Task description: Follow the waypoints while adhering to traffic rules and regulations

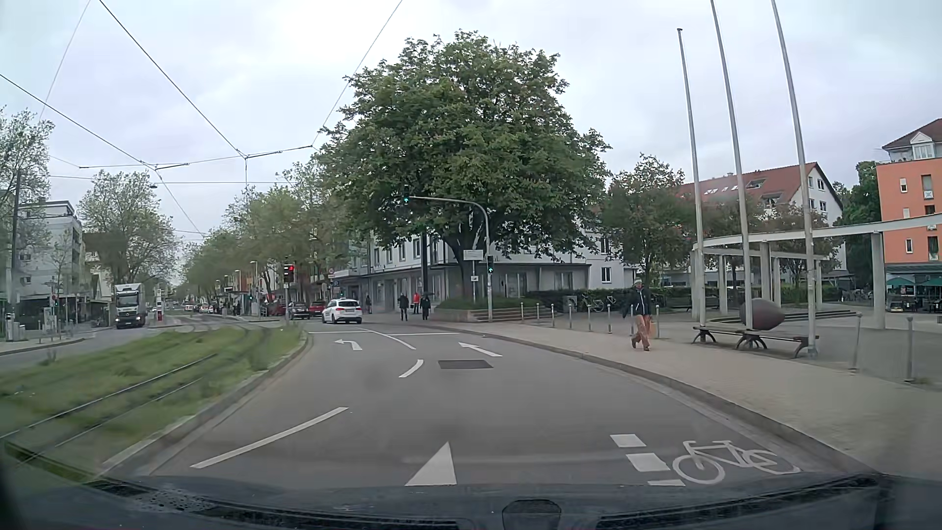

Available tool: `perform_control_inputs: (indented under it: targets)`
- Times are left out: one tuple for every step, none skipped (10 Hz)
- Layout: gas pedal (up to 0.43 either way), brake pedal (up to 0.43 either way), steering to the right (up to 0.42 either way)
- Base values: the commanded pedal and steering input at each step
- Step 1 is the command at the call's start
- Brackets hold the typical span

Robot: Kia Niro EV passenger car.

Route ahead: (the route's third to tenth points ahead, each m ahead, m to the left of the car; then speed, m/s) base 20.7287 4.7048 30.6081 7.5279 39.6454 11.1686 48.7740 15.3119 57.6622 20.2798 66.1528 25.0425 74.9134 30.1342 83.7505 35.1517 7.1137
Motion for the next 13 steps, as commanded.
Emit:
perform_control_inputs:
  targets:
    - [0.039, 0.0, 0.024]
    - [0.039, 0.0, 0.016]
    - [0.039, 0.0, 0.012]
    - [0.039, 0.0, 0.008]
    - [0.039, 0.0, 0.003]
    - [0.039, 0.0, -0.003]
    - [0.039, 0.0, -0.011]
    - [0.039, 0.0, -0.019]
    - [0.039, 0.0, -0.029]
    - [0.039, 0.0, -0.036]
    - [0.039, 0.0, -0.044]
    - [0.039, 0.0, -0.051]
    - [0.039, 0.0, -0.06]
